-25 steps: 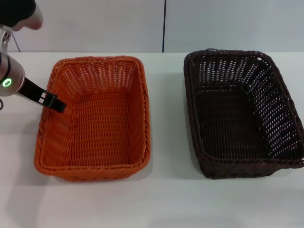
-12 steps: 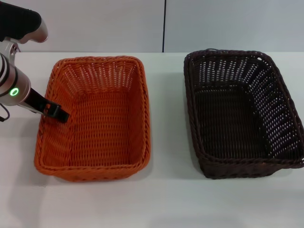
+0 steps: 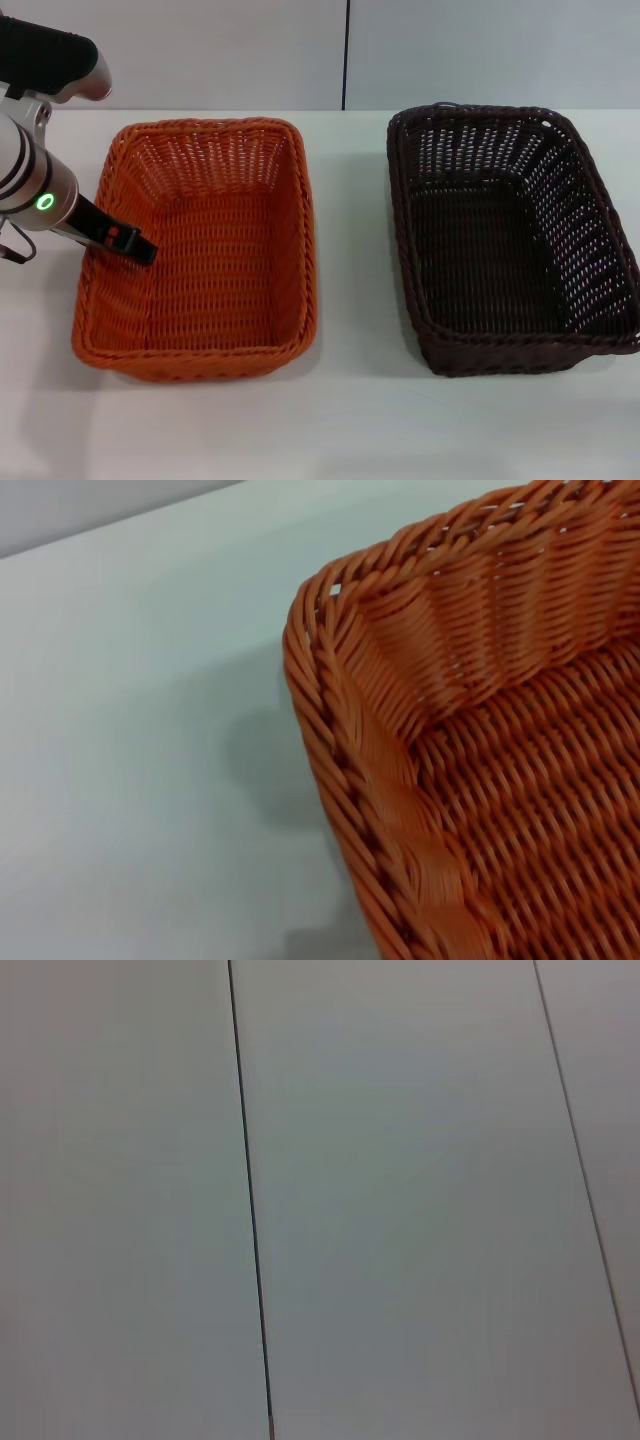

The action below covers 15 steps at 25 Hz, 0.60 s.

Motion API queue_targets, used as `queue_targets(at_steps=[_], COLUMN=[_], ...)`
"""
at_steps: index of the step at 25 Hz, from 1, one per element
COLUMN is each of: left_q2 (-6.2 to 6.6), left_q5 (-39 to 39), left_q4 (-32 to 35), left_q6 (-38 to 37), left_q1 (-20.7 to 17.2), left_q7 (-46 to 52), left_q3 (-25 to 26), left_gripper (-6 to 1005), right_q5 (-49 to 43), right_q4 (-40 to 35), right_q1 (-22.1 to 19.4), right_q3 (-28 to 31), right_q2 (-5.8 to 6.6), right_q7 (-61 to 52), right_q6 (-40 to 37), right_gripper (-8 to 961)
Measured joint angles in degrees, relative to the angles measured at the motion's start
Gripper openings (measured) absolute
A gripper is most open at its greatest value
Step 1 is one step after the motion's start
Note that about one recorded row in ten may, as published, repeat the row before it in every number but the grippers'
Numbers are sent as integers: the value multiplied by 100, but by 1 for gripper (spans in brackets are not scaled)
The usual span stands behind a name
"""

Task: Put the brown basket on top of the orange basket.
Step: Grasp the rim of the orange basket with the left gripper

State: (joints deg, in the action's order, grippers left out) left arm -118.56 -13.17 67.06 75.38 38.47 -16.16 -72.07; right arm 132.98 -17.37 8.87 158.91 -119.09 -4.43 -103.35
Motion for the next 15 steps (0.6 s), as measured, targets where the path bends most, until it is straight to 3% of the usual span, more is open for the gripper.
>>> queue_targets(at_steps=[9,15], left_q2=[18,18], left_q5=[3,15], left_q4=[-110,-160], left_q6=[-153,-195], left_q1=[67,48], left_q7=[-31,-47], left_q3=[79,71], left_gripper=[776,473], right_q5=[0,0], right_q4=[47,50], right_q1=[22,35], right_q3=[-10,-42], right_q2=[0,0], right_q7=[-32,-40], right_q6=[-15,-40], right_gripper=[823,822])
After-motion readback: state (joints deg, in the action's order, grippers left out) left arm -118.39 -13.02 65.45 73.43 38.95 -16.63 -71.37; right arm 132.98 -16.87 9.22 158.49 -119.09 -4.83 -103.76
